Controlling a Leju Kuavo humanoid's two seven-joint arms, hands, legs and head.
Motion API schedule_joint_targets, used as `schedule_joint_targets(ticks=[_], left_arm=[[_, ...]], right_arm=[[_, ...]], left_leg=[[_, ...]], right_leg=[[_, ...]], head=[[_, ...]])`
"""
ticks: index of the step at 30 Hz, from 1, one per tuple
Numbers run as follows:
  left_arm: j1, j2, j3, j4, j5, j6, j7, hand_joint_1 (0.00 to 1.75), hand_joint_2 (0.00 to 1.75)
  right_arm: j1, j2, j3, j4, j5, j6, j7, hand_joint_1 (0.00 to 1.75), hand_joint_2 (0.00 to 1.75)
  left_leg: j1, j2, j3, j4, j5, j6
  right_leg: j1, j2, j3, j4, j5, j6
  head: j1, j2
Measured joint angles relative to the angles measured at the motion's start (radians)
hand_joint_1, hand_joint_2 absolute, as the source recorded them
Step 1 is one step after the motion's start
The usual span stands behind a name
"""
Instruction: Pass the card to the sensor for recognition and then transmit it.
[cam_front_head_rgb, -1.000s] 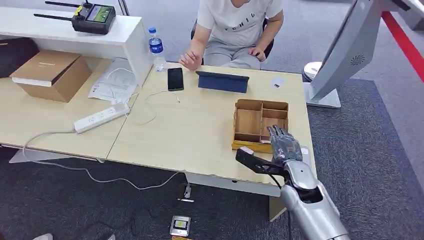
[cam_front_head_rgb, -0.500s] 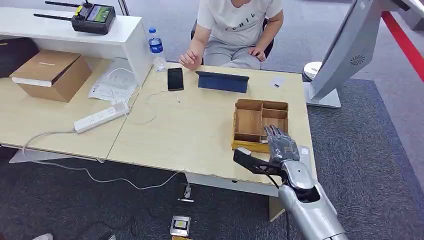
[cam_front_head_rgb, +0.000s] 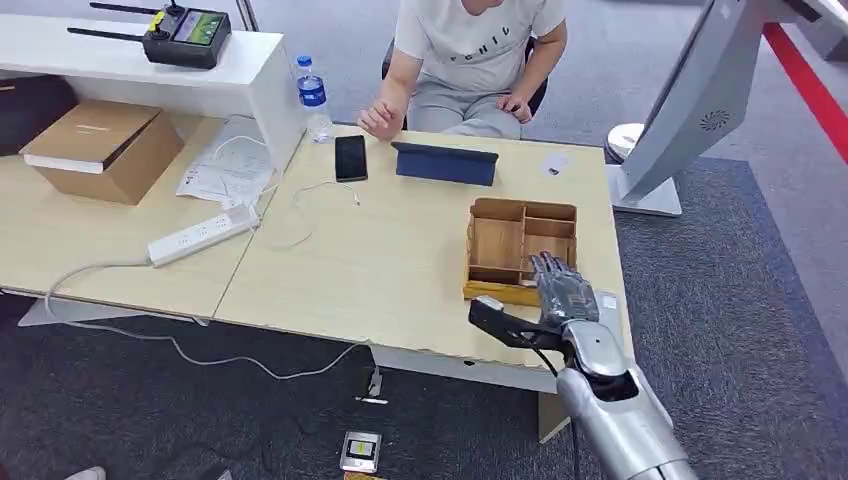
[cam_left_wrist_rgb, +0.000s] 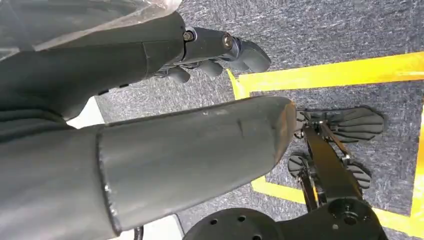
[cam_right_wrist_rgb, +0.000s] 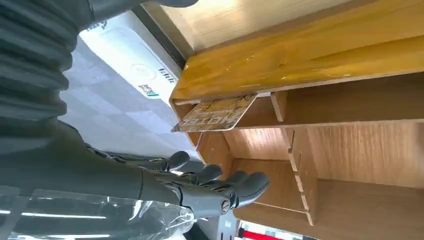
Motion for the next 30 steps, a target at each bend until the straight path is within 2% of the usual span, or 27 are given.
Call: schedule_joint_targets(ticks=[30], left_arm=[[0.000,0.002,0.000,0.000,-0.006,-0.017,0.007,0.00,0.00]], right_arm=[[-0.026,-0.003,0.000,0.058,0.006,-0.026,0.020,0.00,1.75]], left_leg=[[0.000,0.000,0.000,0.000,0.000,0.000]], right_leg=[[0.000,0.000,0.000,0.000,0.000,0.000]], head=[[0.000,0.000]])
